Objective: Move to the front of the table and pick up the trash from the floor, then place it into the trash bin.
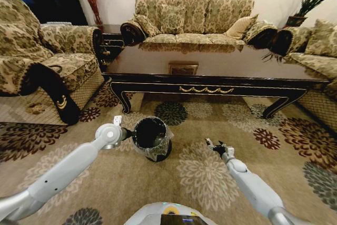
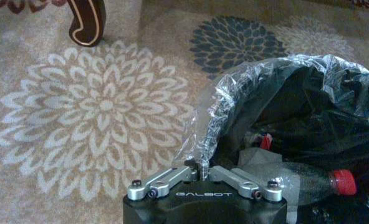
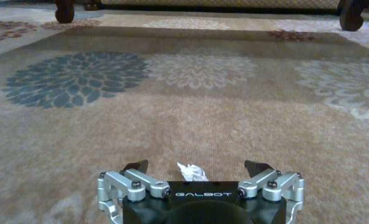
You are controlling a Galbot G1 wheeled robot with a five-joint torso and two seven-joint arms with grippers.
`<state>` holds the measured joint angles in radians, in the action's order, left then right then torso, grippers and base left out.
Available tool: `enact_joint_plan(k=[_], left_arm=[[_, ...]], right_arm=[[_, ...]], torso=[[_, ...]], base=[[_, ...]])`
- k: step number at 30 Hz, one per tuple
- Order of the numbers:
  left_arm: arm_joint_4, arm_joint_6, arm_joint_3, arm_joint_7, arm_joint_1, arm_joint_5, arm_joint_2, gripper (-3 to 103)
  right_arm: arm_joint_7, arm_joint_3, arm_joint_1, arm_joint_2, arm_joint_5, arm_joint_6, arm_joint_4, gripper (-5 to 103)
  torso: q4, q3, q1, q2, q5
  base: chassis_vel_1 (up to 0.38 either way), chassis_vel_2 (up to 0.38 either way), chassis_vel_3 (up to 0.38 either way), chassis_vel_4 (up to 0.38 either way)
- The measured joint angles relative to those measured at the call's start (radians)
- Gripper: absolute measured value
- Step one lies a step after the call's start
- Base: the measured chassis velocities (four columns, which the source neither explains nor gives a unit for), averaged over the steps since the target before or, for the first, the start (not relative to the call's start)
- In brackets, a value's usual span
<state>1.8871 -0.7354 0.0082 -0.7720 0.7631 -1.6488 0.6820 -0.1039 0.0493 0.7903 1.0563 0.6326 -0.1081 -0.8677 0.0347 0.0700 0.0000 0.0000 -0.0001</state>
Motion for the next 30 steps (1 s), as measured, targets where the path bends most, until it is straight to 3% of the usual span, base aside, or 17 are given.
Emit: enact_joint_plan(k=[7,20,23,30], left_arm=[[0.006,0.0,0.0,-0.002,0.006,-0.003,-0.012,0],[0.007,0.0,0.0,-0.001,0.001,-0.004,-0.009,0],[0.009,0.0,-0.001,-0.001,0.006,-0.004,-0.014,0],[0.01,0.0,-0.004,0.0,0.01,-0.004,-0.017,0]], right_arm=[[-0.037,-0.005,-0.059,0.05,-0.035,-0.042,0.158,100],[-0.044,-0.001,-0.071,0.085,-0.062,-0.058,0.21,102],[-0.044,0.001,-0.076,0.093,-0.062,-0.059,0.225,99],[-0.044,0.004,-0.077,0.105,-0.063,-0.061,0.245,68]], torso=[[0.0,0.0,0.0,0.0,0.0001],[-0.0002,0.0,0.0,0.0,0.0001],[-0.0001,0.0,0.0,0.0,0.0],[-0.0001,0.0,0.0,0.0,0.0]], base=[[0.0,0.0,0.0,0.0],[0.0,0.0,0.0,0.0],[0.0,0.0,0.0,0.0],[0.0,0.0,0.0,0.0]])
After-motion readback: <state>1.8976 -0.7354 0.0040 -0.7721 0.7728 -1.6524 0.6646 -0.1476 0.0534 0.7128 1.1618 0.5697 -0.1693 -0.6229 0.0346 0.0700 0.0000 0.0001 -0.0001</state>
